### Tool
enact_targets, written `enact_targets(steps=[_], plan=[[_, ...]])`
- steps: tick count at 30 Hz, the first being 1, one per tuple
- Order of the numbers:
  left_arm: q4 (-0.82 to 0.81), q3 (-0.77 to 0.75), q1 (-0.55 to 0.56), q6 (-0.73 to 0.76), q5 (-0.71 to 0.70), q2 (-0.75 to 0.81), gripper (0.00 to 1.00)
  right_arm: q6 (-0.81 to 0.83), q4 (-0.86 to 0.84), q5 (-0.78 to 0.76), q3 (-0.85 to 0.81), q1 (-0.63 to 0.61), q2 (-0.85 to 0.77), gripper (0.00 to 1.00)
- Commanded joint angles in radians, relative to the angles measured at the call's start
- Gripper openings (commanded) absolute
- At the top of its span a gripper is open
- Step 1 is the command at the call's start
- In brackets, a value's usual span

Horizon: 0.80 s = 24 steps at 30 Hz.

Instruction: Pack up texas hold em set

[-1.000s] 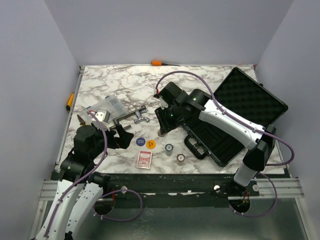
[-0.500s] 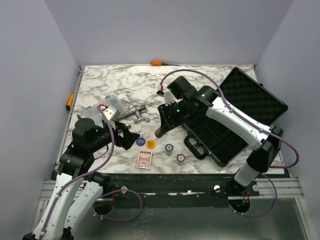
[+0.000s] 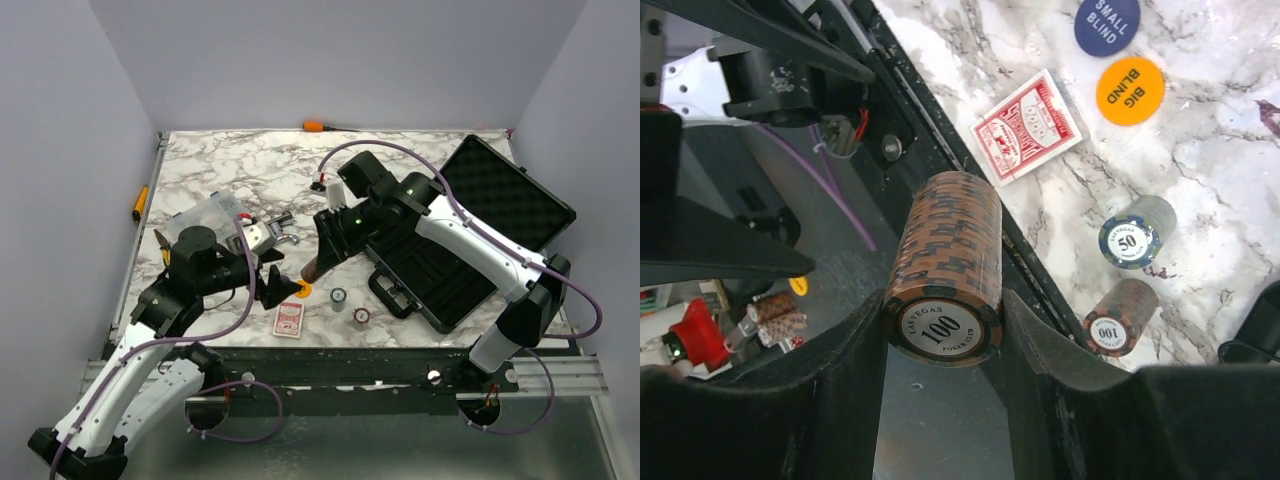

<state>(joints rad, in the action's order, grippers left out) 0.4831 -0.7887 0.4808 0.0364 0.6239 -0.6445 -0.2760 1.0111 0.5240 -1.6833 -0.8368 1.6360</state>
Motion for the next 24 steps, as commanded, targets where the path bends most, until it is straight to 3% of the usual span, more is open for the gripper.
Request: enact_targets(steps=[1, 24], plan=[[-0.038, -0.002, 0.068, 0.069, -0.031, -0.029, 0.84, 0.006, -0.057, 0.12, 0.015, -0.004, -0.054, 0.01], [-0.118, 0.023, 0.194, 0.117, -0.038, -0.11, 0.81, -0.001, -0.079, 0.19, 0.077, -0.005, -0.096, 0.01]])
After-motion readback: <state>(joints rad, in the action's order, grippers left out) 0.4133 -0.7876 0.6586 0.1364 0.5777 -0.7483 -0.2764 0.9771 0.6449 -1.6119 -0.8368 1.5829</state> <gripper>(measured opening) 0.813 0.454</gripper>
